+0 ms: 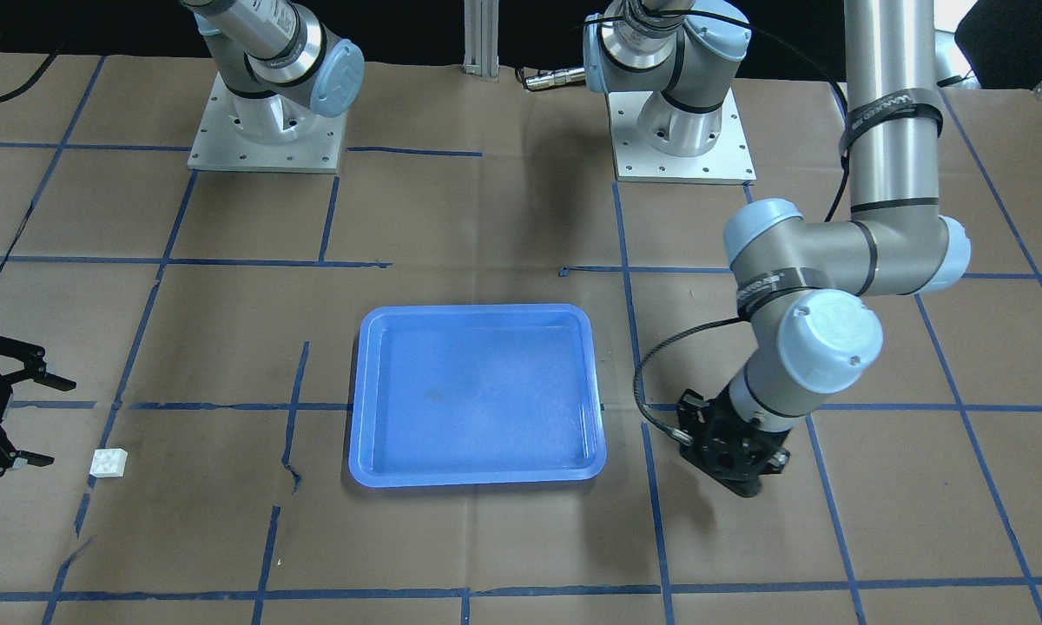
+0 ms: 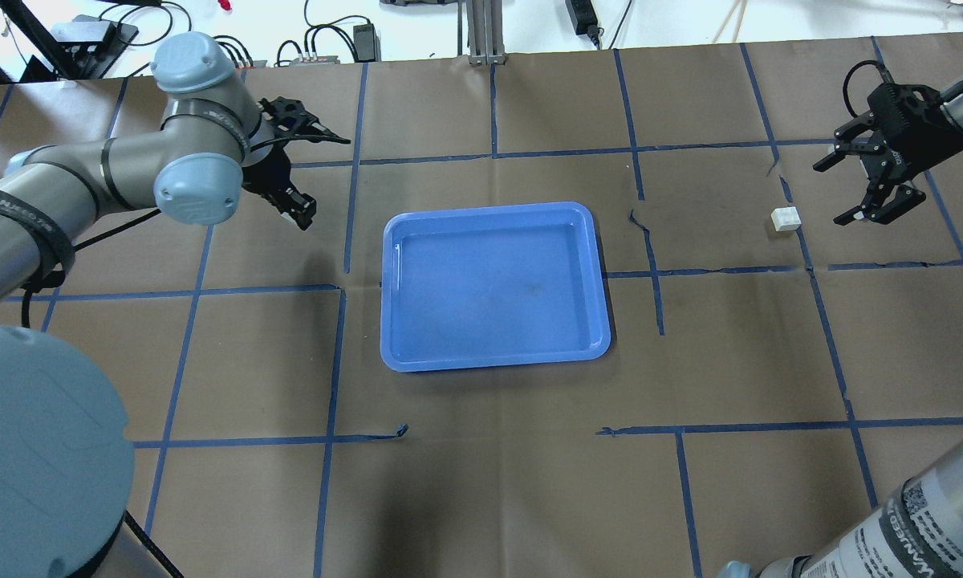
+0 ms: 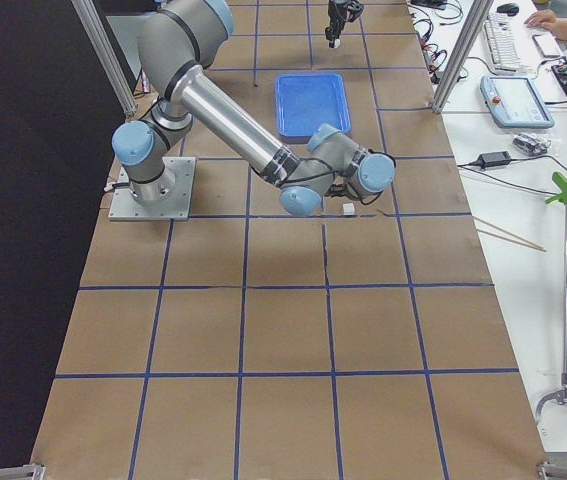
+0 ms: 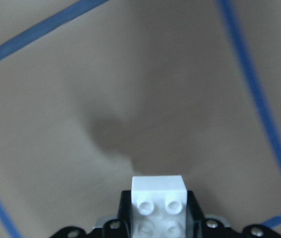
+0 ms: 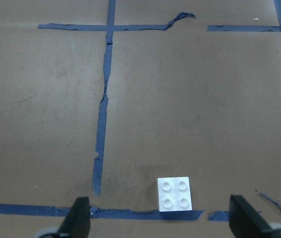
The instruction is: Assemble white blocks and place on blue tray
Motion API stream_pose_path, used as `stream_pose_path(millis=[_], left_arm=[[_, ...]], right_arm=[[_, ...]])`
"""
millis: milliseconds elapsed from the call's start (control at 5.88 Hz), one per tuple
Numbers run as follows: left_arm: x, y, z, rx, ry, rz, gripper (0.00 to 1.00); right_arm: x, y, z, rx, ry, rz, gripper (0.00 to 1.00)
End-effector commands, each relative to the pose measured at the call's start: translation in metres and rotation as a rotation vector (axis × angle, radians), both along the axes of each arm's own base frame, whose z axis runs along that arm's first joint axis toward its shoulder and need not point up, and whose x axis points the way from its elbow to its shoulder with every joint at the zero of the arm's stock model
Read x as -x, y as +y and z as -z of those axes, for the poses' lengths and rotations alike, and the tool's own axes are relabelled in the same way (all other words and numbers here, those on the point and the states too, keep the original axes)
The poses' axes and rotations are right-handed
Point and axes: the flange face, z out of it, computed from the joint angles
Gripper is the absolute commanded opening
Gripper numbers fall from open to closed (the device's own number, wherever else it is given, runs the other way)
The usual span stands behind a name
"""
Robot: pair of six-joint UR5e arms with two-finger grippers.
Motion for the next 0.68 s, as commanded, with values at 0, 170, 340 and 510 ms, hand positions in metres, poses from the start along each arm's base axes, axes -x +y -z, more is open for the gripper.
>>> stream_pose_path(millis=[0, 170, 340, 510], left_arm=[[0.13, 0.045, -0.007, 0.009, 0.002, 0.389, 0.0], [0.172, 0.063, 0.006, -0.012, 0.002, 0.543, 0.0], [0.199, 0.078, 0.01, -0.019, 0.017, 0.63, 0.0], [0.217, 0.089, 0.022, -0.041, 0.028, 0.711, 0.0]], right_arm=[[0.005, -0.006, 0.026, 0.01, -0.016, -0.022, 0.99], [0.008, -0.013, 0.05, 0.033, -0.025, -0.018, 0.99], [0.008, -0.015, 0.064, 0.021, -0.033, -0.02, 0.99], [0.008, -0.014, 0.065, 0.016, -0.038, -0.019, 0.99]])
